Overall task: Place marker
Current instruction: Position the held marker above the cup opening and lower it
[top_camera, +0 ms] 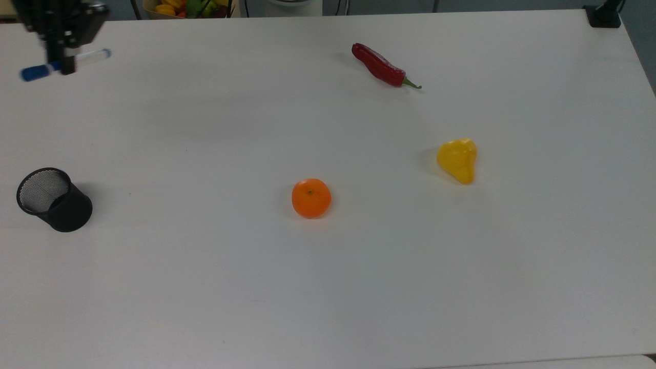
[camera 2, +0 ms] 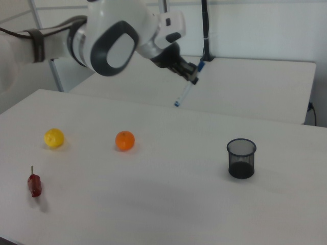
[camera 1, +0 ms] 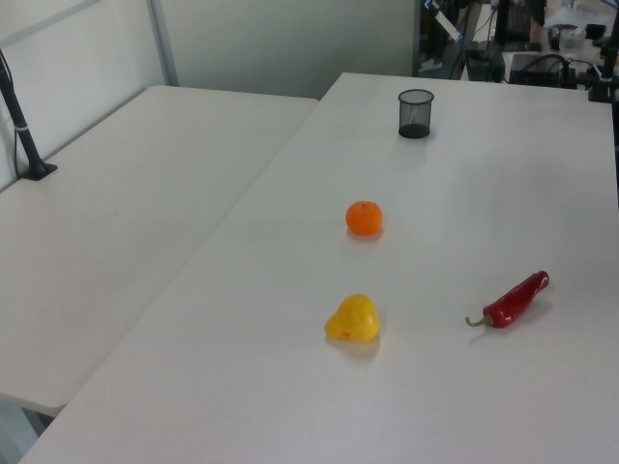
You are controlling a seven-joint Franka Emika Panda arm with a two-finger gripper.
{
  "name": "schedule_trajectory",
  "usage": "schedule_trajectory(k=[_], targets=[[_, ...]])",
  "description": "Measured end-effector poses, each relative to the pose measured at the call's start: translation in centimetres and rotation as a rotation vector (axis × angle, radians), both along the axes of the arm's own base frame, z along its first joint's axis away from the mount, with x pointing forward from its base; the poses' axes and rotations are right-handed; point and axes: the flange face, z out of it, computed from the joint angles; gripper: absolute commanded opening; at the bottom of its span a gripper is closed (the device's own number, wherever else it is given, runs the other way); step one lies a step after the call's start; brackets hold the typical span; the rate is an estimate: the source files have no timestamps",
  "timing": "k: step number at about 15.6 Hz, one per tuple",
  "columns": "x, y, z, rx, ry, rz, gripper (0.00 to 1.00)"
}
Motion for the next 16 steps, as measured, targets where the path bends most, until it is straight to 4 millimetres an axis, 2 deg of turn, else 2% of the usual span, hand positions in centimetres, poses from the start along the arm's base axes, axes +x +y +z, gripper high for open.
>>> schedule_trajectory(k=[4,7,10,13,16], targets=[[1.3,-5.3,-3.2,-0.087,-0.151,-0.081,0.0],[2.2,-7.6,-6.5,-0.141,-0.227,-0.115,0.0],[3.1,-8.7,-9.9,-0.176,-0.262,-0.13,0.0],[3.9,-8.8,-12.8,-0.213,-0.308,-0.125,0.0],[4.3,-8.8,-16.9,-0.239,-0.36,-0.127,0.0]])
